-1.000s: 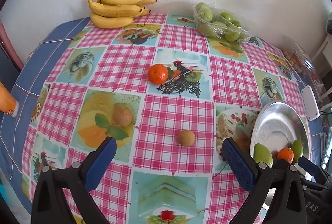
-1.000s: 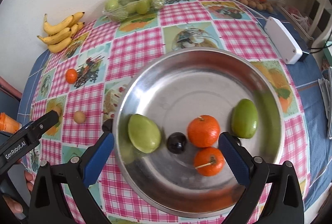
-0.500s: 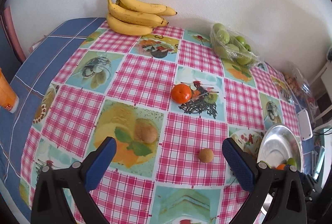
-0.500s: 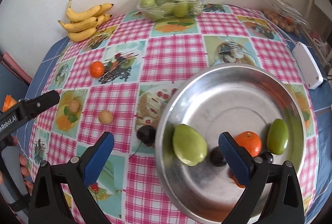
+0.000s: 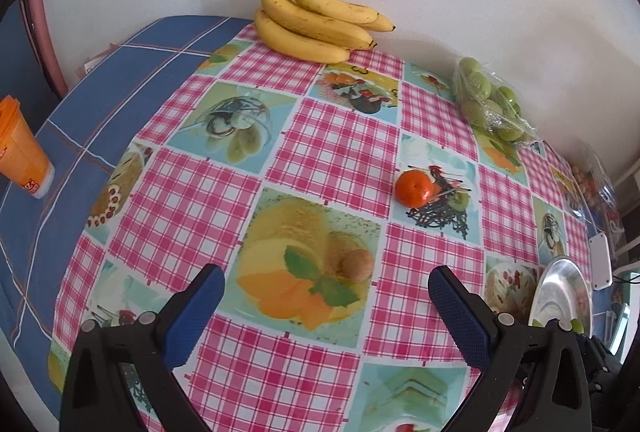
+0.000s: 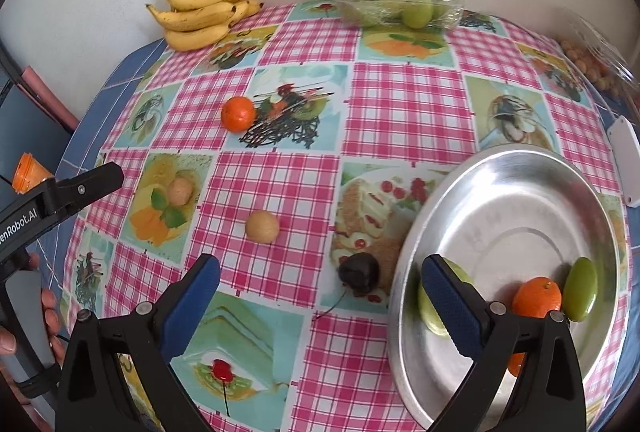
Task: Organize fruits
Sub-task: 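Move both open tools back toward the last dark plum beside the bowl, then grasp the last dark plum with the right tool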
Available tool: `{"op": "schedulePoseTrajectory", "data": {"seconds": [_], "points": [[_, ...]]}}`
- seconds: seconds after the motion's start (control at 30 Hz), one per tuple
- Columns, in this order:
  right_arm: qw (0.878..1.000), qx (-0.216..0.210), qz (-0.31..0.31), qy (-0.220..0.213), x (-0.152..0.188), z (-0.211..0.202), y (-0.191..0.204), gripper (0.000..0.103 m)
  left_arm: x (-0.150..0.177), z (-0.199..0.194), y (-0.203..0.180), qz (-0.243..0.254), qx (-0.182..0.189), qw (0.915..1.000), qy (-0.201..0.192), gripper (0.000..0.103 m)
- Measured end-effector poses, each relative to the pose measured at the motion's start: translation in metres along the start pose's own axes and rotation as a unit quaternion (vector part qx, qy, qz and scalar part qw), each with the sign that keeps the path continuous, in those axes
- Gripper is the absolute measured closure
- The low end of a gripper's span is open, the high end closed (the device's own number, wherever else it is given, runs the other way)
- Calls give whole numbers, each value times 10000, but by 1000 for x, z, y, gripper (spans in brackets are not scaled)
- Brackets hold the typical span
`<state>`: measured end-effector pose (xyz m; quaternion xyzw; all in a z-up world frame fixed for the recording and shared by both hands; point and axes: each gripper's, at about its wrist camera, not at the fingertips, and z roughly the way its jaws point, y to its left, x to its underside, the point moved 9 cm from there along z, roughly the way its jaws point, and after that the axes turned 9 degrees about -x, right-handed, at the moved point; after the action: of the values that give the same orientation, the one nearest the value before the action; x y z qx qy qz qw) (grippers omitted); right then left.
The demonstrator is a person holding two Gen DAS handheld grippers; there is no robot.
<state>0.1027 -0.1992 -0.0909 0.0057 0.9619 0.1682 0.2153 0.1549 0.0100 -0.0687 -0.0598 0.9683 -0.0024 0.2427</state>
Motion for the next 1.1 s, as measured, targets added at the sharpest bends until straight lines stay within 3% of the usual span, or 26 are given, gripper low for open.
{"op": "schedulePoseTrajectory", "data": {"seconds": [0.2, 0.43, 0.53, 0.6, 0.7, 0.9, 1.1], "points": [[9999, -58, -15, 133, 0, 9, 3, 2, 4, 5, 1, -143, 173, 9997, 137, 0], [9995, -3, -157, 256, 0, 13, 6, 3, 12, 8, -15, 78, 363, 9986, 383, 0], [9993, 88, -206, 284, 0, 14, 6, 14, 12, 7, -14, 17, 406, 9983, 427, 0], [9993, 131, -188, 289, 0, 13, 5, 30, 12, 8, -13, -51, 439, 9977, 505, 0], [9989, 247, -149, 372, 2, 16, 0, 38, 15, 11, -13, -98, 480, 9969, 617, 0], [9961, 682, -189, 533, 4, 22, -9, 53, 19, 15, -15, -56, 436, 9962, 746, 0], [9913, 1040, -239, 776, 8, 32, -13, 60, 19, 15, -16, -22, 425, 9963, 751, 0]]}}
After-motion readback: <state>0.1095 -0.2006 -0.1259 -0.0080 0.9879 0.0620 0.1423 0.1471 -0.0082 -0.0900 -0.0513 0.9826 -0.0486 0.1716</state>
